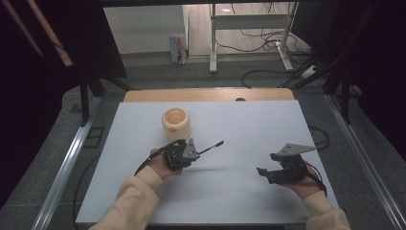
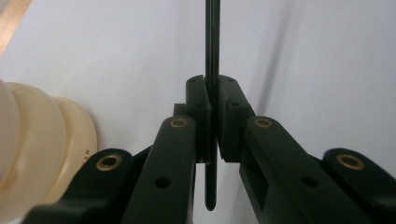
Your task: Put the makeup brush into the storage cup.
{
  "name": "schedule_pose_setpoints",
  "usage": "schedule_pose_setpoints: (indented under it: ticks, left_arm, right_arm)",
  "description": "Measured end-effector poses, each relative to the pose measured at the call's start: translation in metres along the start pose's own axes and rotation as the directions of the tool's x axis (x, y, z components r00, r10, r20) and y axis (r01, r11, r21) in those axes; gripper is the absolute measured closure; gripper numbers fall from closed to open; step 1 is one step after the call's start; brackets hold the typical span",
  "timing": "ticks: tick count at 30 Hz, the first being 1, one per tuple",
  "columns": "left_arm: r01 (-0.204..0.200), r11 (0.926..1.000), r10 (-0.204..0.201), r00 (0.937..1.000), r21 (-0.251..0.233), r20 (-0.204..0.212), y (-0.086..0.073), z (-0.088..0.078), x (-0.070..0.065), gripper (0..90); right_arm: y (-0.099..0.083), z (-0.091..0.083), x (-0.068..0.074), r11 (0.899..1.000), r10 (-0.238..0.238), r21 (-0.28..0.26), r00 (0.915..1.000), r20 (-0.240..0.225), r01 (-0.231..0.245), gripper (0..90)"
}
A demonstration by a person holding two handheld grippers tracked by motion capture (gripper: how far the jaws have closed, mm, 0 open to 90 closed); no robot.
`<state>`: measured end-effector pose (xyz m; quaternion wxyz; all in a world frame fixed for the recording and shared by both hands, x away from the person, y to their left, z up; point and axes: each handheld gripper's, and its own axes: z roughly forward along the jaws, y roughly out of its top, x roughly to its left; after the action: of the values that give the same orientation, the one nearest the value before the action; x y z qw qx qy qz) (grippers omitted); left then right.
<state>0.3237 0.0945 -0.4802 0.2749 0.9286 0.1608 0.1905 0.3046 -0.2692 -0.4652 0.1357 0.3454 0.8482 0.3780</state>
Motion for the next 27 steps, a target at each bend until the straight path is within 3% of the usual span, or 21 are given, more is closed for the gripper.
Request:
schedule_pose_setpoints:
  ticks: [15, 27]
  left_arm:
    - [0.020, 0.9998, -0.020, 0.9998, -0.008, -0.004, -0.002, -0.006, 0.003, 85.8]
    - [0.044, 0.9987, -0.045, 0.9989, -0.025, -0.014, -0.005, -0.015, 0.007, 85.8]
  right_arm:
    - [-0.004, -0.004, -0.002, 1.000, 0.014, -0.021, 0.9998, 0.015, -0.013, 23.1]
    - [-0.017, -0.013, -0.007, 1.000, 0.023, -0.020, 0.9990, 0.039, -0.022, 22.9]
